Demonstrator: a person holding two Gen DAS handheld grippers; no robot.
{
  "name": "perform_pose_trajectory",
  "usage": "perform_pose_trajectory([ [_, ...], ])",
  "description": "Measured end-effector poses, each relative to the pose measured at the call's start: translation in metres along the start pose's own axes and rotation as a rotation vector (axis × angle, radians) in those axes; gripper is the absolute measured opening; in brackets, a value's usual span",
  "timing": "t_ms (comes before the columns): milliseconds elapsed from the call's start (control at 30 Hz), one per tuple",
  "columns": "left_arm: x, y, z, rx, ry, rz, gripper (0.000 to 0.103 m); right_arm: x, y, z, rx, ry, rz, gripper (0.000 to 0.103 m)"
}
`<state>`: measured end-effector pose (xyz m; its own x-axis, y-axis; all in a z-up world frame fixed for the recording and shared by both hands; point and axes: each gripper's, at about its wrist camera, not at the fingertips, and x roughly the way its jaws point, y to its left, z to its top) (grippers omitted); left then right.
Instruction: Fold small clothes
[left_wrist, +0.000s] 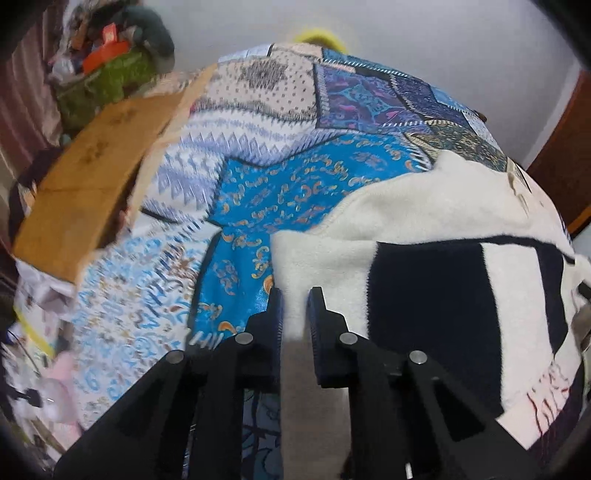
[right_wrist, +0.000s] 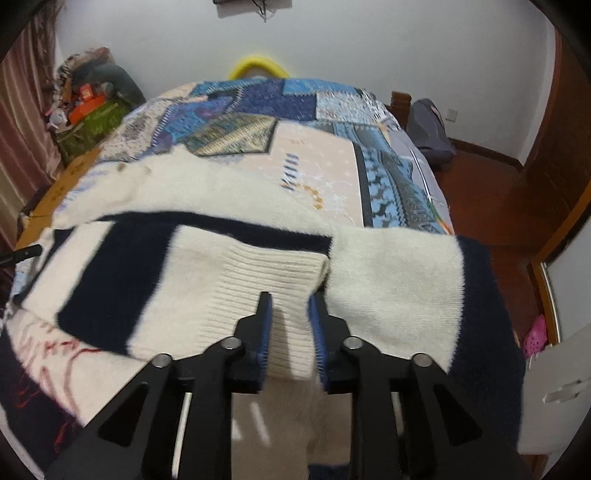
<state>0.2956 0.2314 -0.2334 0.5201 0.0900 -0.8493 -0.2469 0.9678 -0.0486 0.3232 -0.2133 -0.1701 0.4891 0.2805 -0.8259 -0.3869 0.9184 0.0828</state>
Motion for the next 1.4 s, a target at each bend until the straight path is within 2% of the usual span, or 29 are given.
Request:
perform_pose_trajectory([
  [133,-0.034,-0.017,0.003,0.039,-0.051,-0.022,0.015,-0.039,-0.003,0.003,-0.002,-0.08,0.004,0.04],
  [233,-0.063,-0.035,0.005,0.061,-0.098,-0.053,0.02,-0.072,-0.012,0.002,0.01,-0.15,-0.001,0.052],
  [400,-0.101,-0.074,0.001,0.099,-0.171,-0.071,0.057,-0.12,-0.032,-0.006,0.031,-0.239,-0.05,0.06],
  [500,-0.108,-0.103,-0.008,0.15,-0.172,-0.089,0.063,-0.135,-0.057,-0.018,0.064,-0.255,-0.1,0.066],
  [600,-0.102,-0.123,-0.017,0.173,-0.14,-0.123,0.064,-0.133,-0.081,-0.032,0.112,-0.223,-0.143,0.067],
  [700,-0.087,-0.144,-0.028,0.193,-0.091,-0.151,0.064,-0.115,-0.111,-0.052,0.198,-0.157,-0.154,0.067],
  [867,-0.064,-0.167,-0.043,0.232,-0.034,-0.13,0.064,-0.071,-0.155,-0.088,0.36,-0.041,-0.154,0.067],
  [967,-0.052,-0.174,-0.049,0.252,-0.002,-0.118,0.064,-0.047,-0.173,-0.104,0.448,0.021,-0.121,0.067],
  [1067,-0.044,-0.175,-0.053,0.264,0.015,-0.104,0.064,-0.029,-0.177,-0.115,0.492,0.06,-0.041,0.067],
  [1167,-0.041,-0.177,-0.055,0.265,0.01,-0.1,0.068,-0.025,-0.173,-0.117,0.506,0.034,-0.004,0.059],
  [1267,-0.04,-0.178,-0.056,0.265,0.003,-0.097,0.069,-0.025,-0.17,-0.115,0.495,0.019,0.009,0.04],
  [1333,-0.041,-0.179,-0.057,0.272,-0.003,-0.093,0.069,-0.028,-0.167,-0.113,0.465,0.013,0.004,0.019],
  [1400,-0.042,-0.18,-0.057,0.276,-0.006,-0.092,0.069,-0.032,-0.166,-0.109,0.445,0.004,-0.014,0.011],
])
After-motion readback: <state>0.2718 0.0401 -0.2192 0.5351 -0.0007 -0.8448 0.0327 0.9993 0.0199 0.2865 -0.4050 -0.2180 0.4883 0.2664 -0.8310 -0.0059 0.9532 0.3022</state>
